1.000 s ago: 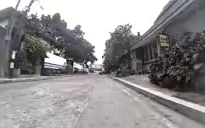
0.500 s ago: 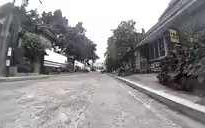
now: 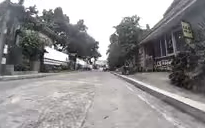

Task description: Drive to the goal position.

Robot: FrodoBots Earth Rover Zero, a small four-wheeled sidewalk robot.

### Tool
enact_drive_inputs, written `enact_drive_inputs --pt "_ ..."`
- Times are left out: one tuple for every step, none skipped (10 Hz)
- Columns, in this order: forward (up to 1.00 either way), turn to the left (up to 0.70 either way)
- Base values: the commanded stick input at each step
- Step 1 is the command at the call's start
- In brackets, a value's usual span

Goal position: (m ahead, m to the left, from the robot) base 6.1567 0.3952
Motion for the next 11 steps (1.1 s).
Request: enact_drive_inputs --pt "1.0 0.0" --pt "1.0 0.0" --pt "1.0 0.0" --pt "1.0 0.0" --pt "1.0 0.0" --pt "1.0 0.0" --pt "1.0 0.0" --pt "1.0 0.0" --pt "1.0 -0.01" --pt "1.0 -0.02" --pt "1.0 -0.01"
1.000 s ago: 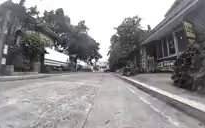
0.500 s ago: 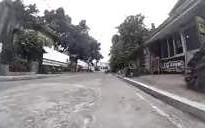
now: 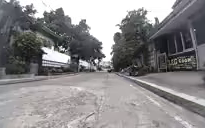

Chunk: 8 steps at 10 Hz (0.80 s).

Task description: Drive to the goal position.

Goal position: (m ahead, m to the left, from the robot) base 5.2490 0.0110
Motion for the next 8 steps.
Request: enact_drive_inputs --pt "1.0 0.0" --pt "1.0 0.0" --pt "1.0 0.0" --pt "1.0 0.0" --pt "1.0 0.0" --pt "1.0 0.0" --pt "1.0 0.0" --pt "1.0 0.0"
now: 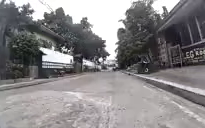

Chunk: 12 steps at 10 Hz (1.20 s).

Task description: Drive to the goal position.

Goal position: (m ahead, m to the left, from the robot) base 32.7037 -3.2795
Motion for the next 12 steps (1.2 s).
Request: enact_drive_inputs --pt "1.0 0.0" --pt "1.0 0.0" --pt "1.0 0.0" --pt "1.0 -0.01" --pt "1.0 -0.11" --pt "1.0 -0.26" --pt "1.0 -0.35" --pt "1.0 -0.22" --pt "1.0 -0.01" --pt "1.0 0.0" --pt "1.0 0.0" --pt "1.0 -0.17"
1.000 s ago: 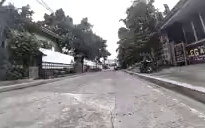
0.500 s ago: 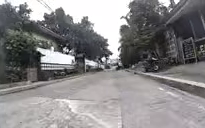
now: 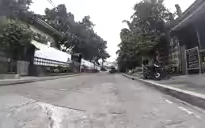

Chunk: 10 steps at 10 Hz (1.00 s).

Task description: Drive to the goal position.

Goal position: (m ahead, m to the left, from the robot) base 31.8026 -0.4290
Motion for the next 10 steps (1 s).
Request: enact_drive_inputs --pt "1.0 -0.4" --pt "1.0 -0.4" --pt "1.0 -0.4" --pt "1.0 -0.4" --pt "1.0 -0.05" --pt "1.0 -0.02" --pt "1.0 0.0" --pt "1.0 0.0" --pt "1.0 0.0" --pt "1.0 0.0"
